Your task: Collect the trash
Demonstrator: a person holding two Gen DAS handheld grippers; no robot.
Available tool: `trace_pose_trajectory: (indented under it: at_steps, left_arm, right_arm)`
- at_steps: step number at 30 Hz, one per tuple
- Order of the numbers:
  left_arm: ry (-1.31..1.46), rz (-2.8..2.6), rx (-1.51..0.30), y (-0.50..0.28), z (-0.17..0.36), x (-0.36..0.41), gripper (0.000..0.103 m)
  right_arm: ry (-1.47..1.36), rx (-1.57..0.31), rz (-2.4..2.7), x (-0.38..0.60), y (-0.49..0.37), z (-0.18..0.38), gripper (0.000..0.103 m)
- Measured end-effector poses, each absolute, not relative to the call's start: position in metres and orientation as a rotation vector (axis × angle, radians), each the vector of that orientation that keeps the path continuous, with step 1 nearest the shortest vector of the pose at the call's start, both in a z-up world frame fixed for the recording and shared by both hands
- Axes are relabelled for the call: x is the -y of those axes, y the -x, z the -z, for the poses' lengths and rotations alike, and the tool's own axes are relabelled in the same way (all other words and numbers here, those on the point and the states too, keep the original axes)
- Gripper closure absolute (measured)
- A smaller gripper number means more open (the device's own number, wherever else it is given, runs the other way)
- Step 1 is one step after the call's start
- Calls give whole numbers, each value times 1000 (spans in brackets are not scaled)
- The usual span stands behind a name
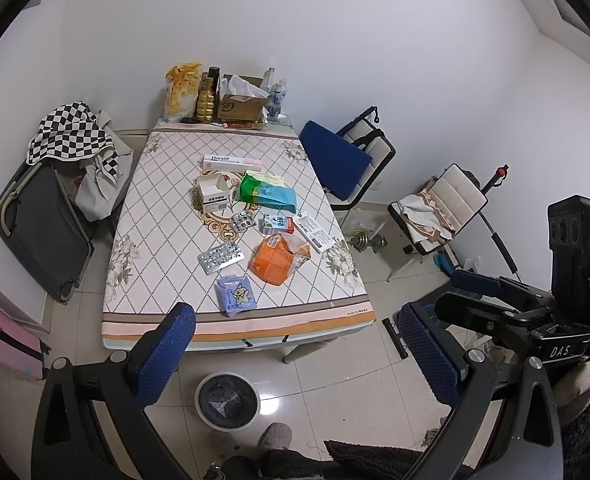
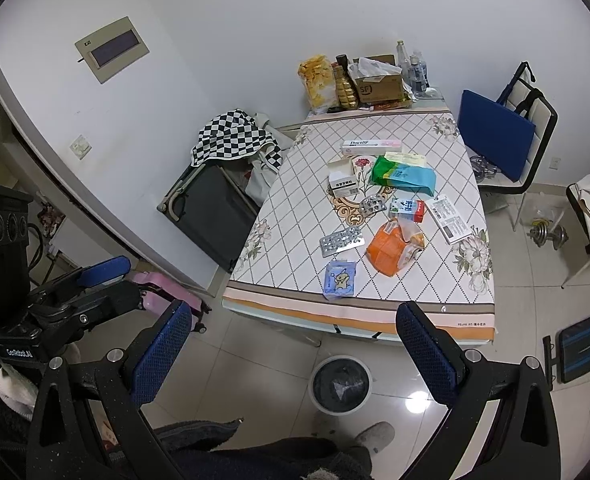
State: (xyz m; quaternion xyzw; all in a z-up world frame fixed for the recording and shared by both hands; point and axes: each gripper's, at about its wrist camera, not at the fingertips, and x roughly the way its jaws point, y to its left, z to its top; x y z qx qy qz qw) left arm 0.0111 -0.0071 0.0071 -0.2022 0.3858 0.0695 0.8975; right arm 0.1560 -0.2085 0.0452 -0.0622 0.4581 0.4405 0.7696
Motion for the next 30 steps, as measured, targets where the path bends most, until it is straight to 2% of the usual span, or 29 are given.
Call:
trace_pose_trajectory:
  at_steps: [30]
  left_arm:
    - [411,-130,-797,-12,-10,12,0]
  right_arm:
    - [131,-986,-955,222,-160,-44,0]
